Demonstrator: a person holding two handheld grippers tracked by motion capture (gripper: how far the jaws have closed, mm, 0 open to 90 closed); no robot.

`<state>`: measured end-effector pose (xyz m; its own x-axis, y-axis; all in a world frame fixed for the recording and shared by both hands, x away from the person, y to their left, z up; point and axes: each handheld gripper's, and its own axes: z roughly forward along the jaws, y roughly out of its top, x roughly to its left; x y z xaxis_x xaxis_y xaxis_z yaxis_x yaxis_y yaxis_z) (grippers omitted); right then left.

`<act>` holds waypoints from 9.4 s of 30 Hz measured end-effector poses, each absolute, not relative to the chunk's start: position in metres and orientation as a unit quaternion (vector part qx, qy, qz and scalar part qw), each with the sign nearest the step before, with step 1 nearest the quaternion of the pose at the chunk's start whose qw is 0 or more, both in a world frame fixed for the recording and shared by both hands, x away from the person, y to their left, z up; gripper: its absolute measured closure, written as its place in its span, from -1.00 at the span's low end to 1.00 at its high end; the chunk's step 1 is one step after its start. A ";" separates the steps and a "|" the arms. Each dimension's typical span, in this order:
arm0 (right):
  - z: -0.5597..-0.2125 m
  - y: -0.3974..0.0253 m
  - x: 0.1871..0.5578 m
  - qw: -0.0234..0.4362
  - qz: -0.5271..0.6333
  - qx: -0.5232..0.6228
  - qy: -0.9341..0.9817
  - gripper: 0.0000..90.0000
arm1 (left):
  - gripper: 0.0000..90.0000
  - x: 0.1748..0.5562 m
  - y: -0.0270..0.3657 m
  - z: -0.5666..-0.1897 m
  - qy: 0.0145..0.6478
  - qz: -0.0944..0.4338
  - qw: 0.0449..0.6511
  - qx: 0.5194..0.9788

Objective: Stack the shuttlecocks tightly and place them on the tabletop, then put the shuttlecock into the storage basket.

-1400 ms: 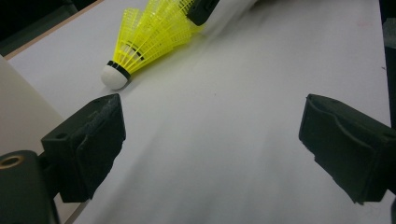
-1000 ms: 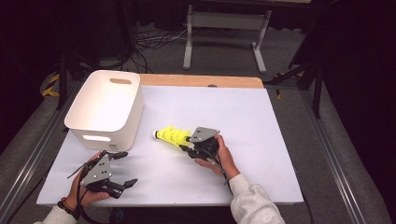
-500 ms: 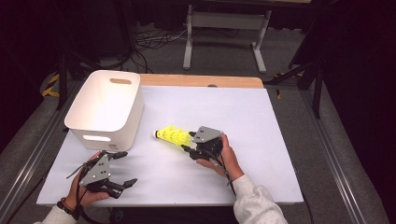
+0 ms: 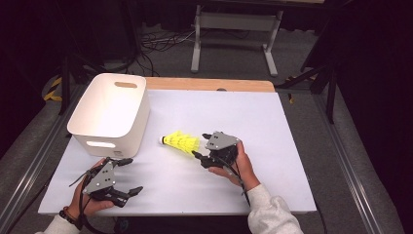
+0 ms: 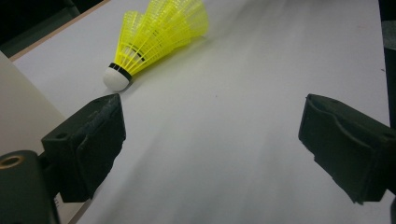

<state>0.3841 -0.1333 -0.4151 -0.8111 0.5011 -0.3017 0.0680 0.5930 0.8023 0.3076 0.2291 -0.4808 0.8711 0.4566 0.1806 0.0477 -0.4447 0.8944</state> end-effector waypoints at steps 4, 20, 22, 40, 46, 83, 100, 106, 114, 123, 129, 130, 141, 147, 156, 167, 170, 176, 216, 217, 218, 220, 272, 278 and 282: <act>-0.410 -0.136 0.381 0.269 0.421 0.164 0.850 -0.31 | -0.82 0.307 0.229 -0.481 0.153 0.203 0.505 0.825; -0.401 -0.147 0.366 0.298 0.420 0.164 0.841 -0.52 | -0.82 0.307 0.229 -0.481 0.153 0.204 0.505 0.825; -0.401 -0.148 0.364 0.303 0.419 0.163 0.840 -0.54 | -0.82 0.307 0.229 -0.480 0.152 0.204 0.504 0.825; -0.398 -0.172 0.348 0.332 0.412 0.167 0.832 -0.60 | -0.82 0.307 0.228 -0.480 0.151 0.205 0.504 0.826; -0.399 -0.180 0.343 0.335 0.410 0.168 0.831 -0.60 | -0.82 0.307 0.228 -0.480 0.151 0.205 0.503 0.826; -0.430 -0.240 0.325 0.348 0.395 0.214 0.823 -0.60 | -0.82 0.307 0.227 -0.481 0.156 0.207 0.500 0.826; -0.451 -0.268 0.323 0.324 0.412 0.250 0.814 -0.69 | -0.82 0.303 0.231 -0.482 0.172 0.217 0.498 0.822; -0.456 -0.265 0.325 0.322 0.406 0.251 0.818 -0.73 | -0.84 0.303 0.235 -0.482 0.182 0.223 0.502 0.815; -0.453 -0.260 0.326 0.322 0.414 0.246 0.815 -0.73 | -0.84 0.302 0.239 -0.483 0.184 0.221 0.505 0.814; -0.451 -0.251 0.329 0.313 0.418 0.241 0.818 -0.74 | -0.84 0.300 0.244 -0.483 0.187 0.222 0.508 0.811; -0.451 -0.247 0.329 0.306 0.416 0.235 0.823 -0.74 | -0.84 0.298 0.244 -0.484 0.190 0.222 0.506 0.812; -0.451 -0.247 0.329 0.308 0.416 0.233 0.823 -0.74 | -0.84 0.298 0.245 -0.484 0.190 0.222 0.506 0.811; -0.449 -0.235 0.336 0.287 0.425 0.221 0.830 -0.75 | -0.84 0.295 0.249 -0.483 0.196 0.225 0.504 0.810; -0.447 -0.224 0.340 0.278 0.423 0.216 0.835 -0.75 | -0.84 0.298 0.246 -0.485 0.194 0.223 0.502 0.813; -0.445 -0.200 0.354 0.248 0.425 0.219 0.842 -0.74 | -0.84 0.298 0.244 -0.483 0.189 0.223 0.501 0.814; -0.451 -0.155 0.379 0.174 0.427 0.203 0.864 -0.56 | -0.84 0.297 0.247 -0.483 0.193 0.224 0.505 0.811; -0.454 -0.143 0.385 0.168 0.412 0.204 0.872 -0.48 | -0.84 0.296 0.245 -0.483 0.190 0.223 0.503 0.813; -0.459 -0.119 0.393 0.168 0.395 0.204 0.880 -0.42 | -0.84 0.294 0.243 -0.483 0.188 0.219 0.506 0.813; -0.462 -0.036 0.472 0.206 0.368 0.266 0.867 0.83 | -0.80 0.298 0.233 -0.488 0.172 0.190 0.498 0.828; -0.462 -0.036 0.471 0.205 0.371 0.266 0.866 0.91 | -0.81 0.298 0.234 -0.489 0.174 0.191 0.498 0.828; -0.462 -0.036 0.471 0.204 0.373 0.266 0.865 0.91 | -0.81 0.298 0.234 -0.489 0.176 0.193 0.497 0.828; -0.461 -0.037 0.470 0.198 0.380 0.267 0.863 0.91 | -0.83 0.299 0.234 -0.489 0.182 0.196 0.496 0.826; -0.405 -0.101 0.365 0.189 0.368 0.129 0.901 0.85 | -0.05 0.385 0.111 -0.465 0.162 0.218 0.427 0.862; -0.407 -0.089 0.358 0.192 0.329 0.095 0.920 0.76 | 0.03 0.382 0.102 -0.469 0.152 0.201 0.417 0.873; -0.405 -0.087 0.356 0.186 0.330 0.086 0.921 0.70 | 0.00 0.382 0.100 -0.470 0.162 0.187 0.425 0.871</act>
<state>0.3564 -0.0867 -0.4055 -0.9160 0.2816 -0.2858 0.0361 0.7674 0.6401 0.3824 0.0999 -0.4702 0.8782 0.4399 0.1879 0.1228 -0.5870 0.8002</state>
